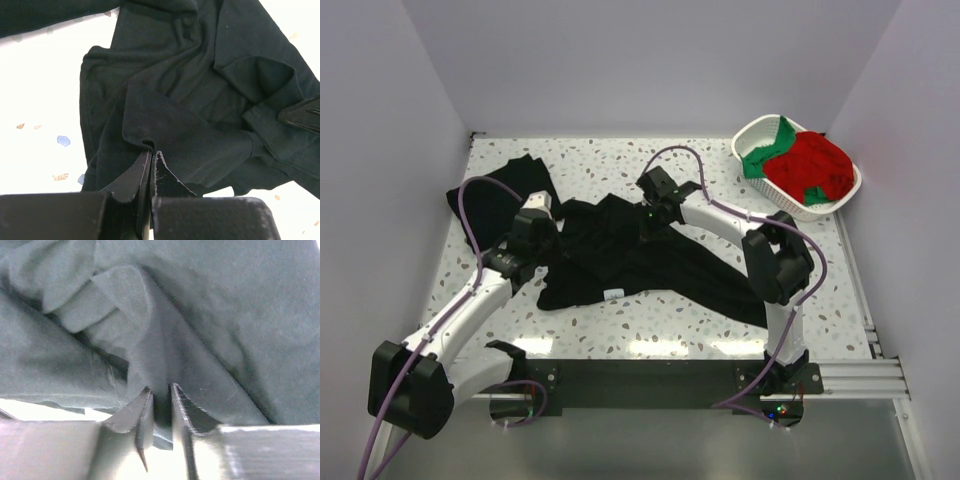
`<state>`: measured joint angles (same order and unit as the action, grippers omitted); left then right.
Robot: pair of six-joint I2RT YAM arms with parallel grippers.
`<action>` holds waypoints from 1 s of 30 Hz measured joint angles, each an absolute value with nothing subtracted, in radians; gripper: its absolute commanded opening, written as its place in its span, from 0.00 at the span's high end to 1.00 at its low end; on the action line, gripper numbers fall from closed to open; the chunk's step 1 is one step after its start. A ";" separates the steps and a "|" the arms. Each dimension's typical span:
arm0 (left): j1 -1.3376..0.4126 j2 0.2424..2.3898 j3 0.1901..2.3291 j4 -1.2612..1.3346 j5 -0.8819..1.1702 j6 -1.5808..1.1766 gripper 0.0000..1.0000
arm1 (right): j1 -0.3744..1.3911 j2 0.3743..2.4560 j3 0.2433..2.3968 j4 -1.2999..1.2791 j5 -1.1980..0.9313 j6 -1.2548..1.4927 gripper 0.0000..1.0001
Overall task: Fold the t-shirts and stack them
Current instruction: Flatten the tshirt out
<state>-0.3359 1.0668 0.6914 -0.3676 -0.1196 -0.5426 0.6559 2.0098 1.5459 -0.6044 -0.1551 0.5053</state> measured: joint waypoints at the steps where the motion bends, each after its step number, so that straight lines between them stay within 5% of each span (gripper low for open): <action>1: -0.336 1.067 0.691 -0.368 -0.120 -0.543 1.00 | 0.656 2.010 1.546 -0.610 -0.155 0.503 0.91; 2: -0.336 1.067 0.689 -0.368 -0.121 -0.543 1.00 | 0.656 2.010 1.547 -0.619 -0.153 0.499 1.00; 11: -0.336 1.066 0.672 -0.372 -0.165 -0.540 1.00 | 0.595 1.995 1.592 -0.720 -0.113 0.458 1.00; 19: -0.334 1.066 0.683 -0.422 -0.267 -0.534 1.00 | 0.248 1.994 1.922 -0.828 -0.061 0.424 1.00; 21: -0.331 1.069 0.706 -0.446 -0.311 -0.527 1.00 | 0.181 1.995 1.995 -0.835 -0.041 0.425 0.87; 22: -0.326 1.072 0.722 -0.450 -0.335 -0.521 1.00 | 0.152 1.998 2.030 -0.842 -0.037 0.424 0.74; 23: -0.322 1.076 0.737 -0.450 -0.356 -0.510 1.00 | 0.130 2.005 2.067 -0.855 -0.030 0.422 0.49; 24: -0.318 1.082 0.753 -0.450 -0.374 -0.500 1.00 | 0.116 2.014 2.099 -0.862 -0.022 0.422 0.40; 30: -0.308 1.134 0.801 -0.424 -0.385 -0.455 1.00 | 0.102 2.067 2.202 -0.907 -0.013 0.391 0.32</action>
